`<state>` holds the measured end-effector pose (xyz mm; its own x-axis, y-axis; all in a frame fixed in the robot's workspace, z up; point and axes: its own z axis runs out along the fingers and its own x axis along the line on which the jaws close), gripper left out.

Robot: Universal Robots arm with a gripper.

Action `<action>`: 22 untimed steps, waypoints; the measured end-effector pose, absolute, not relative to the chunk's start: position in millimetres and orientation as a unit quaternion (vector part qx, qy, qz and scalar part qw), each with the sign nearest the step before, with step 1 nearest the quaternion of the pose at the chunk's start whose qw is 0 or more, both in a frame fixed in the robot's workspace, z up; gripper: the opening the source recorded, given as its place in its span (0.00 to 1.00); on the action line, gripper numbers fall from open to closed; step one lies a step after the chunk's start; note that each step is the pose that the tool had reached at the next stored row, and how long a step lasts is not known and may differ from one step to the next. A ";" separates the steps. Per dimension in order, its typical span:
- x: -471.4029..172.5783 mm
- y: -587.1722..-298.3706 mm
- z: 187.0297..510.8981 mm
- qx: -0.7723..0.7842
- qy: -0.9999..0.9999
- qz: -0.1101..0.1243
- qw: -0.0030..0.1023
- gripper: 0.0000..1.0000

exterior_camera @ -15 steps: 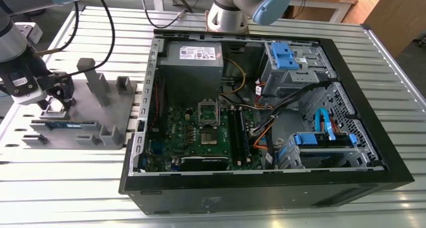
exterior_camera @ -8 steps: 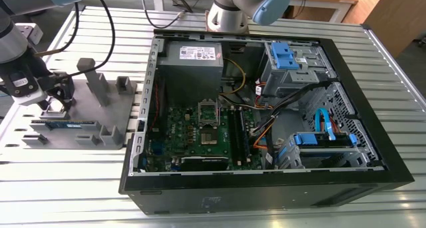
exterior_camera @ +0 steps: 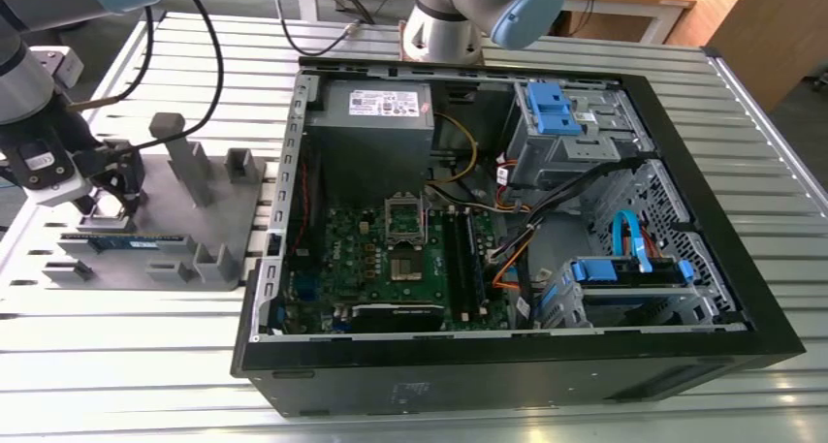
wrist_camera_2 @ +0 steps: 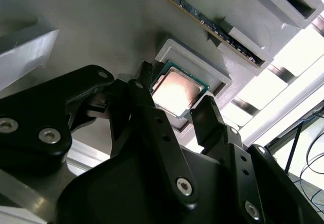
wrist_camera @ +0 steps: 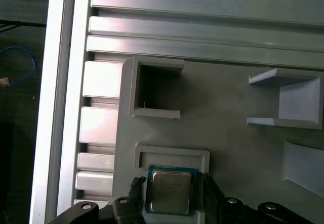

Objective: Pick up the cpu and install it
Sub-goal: 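Pick up the cpu and move it towards the insertion slot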

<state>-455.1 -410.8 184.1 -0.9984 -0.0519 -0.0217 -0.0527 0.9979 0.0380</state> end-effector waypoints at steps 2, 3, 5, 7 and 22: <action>-455.2 -410.8 184.0 -0.026 0.999 0.019 0.010 0.59; -455.2 -410.8 183.9 -0.026 0.999 0.019 0.010 0.59; -455.3 -410.8 183.8 -0.026 0.999 0.019 0.010 0.59; -455.5 -410.8 183.4 -0.026 0.999 0.019 0.010 0.59; -455.5 -410.8 182.7 -0.026 0.999 0.019 0.010 0.59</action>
